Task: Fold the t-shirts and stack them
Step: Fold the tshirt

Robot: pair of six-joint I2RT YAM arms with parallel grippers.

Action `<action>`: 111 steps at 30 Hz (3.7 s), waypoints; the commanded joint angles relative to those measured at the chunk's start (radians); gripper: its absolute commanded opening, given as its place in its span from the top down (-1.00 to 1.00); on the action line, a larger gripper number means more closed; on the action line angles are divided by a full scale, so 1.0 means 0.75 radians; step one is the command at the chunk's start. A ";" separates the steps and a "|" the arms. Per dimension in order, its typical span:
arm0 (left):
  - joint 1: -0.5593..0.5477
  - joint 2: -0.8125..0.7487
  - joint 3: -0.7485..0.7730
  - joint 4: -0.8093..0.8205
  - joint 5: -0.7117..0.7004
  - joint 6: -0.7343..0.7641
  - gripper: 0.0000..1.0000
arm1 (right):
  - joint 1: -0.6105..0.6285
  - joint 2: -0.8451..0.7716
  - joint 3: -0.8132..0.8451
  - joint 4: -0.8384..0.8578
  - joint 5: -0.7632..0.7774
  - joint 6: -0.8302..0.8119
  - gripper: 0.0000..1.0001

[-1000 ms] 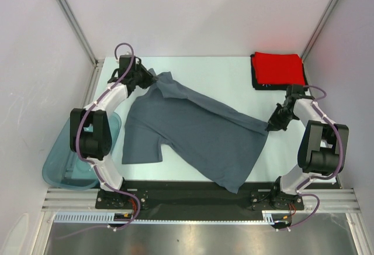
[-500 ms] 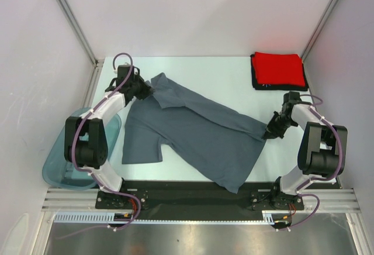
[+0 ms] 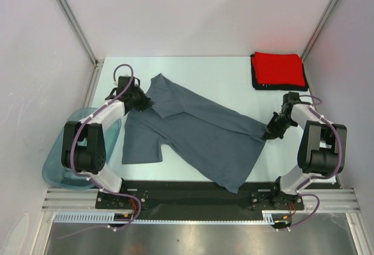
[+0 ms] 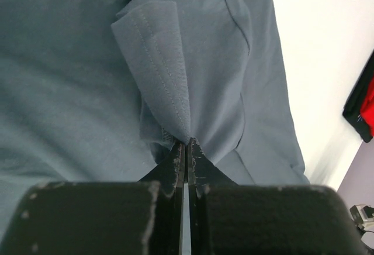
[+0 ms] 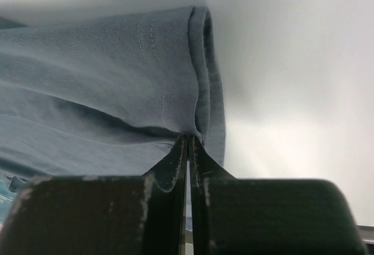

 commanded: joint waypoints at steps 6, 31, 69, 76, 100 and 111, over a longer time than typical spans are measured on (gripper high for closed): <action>0.010 -0.126 -0.042 0.001 -0.062 0.038 0.90 | 0.009 -0.016 -0.012 -0.014 -0.047 -0.033 0.93; 0.031 0.714 1.108 -0.393 0.237 0.733 -0.40 | -0.085 -0.004 0.152 0.011 -0.172 -0.046 0.22; 0.094 1.214 1.528 -0.212 0.220 0.339 0.48 | -0.165 0.217 0.266 0.029 -0.049 -0.109 -0.03; 0.143 1.206 1.436 -0.081 0.312 0.210 0.79 | -0.157 0.229 0.242 0.078 -0.074 -0.103 0.08; 0.194 1.255 1.240 0.375 0.384 -0.211 0.99 | -0.239 0.317 0.250 0.230 0.000 0.165 1.00; 0.194 1.361 1.403 0.461 0.380 -0.296 0.99 | -0.228 0.501 0.487 0.201 -0.012 0.188 1.00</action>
